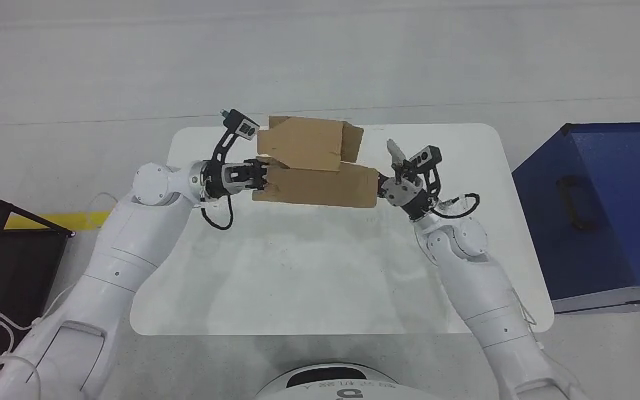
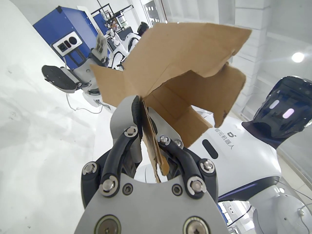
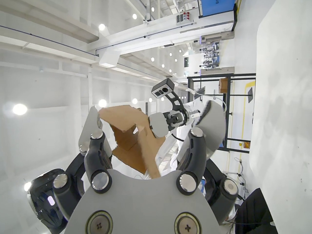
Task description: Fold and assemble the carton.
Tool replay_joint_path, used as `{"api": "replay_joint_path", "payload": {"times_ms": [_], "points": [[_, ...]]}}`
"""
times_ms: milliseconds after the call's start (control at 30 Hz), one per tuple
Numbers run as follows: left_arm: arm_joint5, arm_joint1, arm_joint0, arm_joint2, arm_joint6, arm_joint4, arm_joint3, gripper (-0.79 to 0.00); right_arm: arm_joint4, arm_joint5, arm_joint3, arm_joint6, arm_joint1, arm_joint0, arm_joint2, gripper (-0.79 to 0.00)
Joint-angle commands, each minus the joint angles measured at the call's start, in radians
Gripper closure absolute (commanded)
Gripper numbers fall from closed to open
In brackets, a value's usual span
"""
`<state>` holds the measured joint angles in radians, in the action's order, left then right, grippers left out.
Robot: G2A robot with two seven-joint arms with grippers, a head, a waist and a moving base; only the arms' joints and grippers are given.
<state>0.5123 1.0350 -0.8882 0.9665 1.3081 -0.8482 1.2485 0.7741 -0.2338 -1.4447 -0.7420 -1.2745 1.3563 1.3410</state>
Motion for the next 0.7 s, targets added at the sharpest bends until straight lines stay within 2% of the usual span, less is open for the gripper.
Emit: {"api": "replay_joint_path", "payload": {"times_ms": [0,167,267,367,400,667], "points": [[0.014,0.001,0.004,-0.005,-0.014,0.055,-0.022,0.0,0.027,-0.027,-0.025,0.013,0.008,0.029,0.07,-0.785],[0.036,0.01,0.02,-0.022,-0.036,0.071,-0.088,0.0,0.034,-0.048,-0.106,0.032,0.025,0.101,0.199,-0.785],[0.041,0.017,0.035,-0.034,-0.042,0.069,-0.115,0.0,0.053,-0.003,-0.17,-0.036,0.03,0.13,0.205,-0.733],[0.044,0.024,0.05,-0.044,-0.044,0.064,-0.127,0.0,0.048,0.081,-0.198,-0.112,0.033,0.132,0.171,-0.6],[0.045,0.026,0.054,-0.047,-0.045,0.064,-0.129,0.0,0.033,0.096,-0.199,-0.12,0.033,0.126,0.159,-0.585],[0.046,0.035,0.068,-0.062,-0.046,0.077,-0.124,0.0,-0.027,0.121,-0.156,-0.119,0.028,0.068,0.073,-0.591]]}}
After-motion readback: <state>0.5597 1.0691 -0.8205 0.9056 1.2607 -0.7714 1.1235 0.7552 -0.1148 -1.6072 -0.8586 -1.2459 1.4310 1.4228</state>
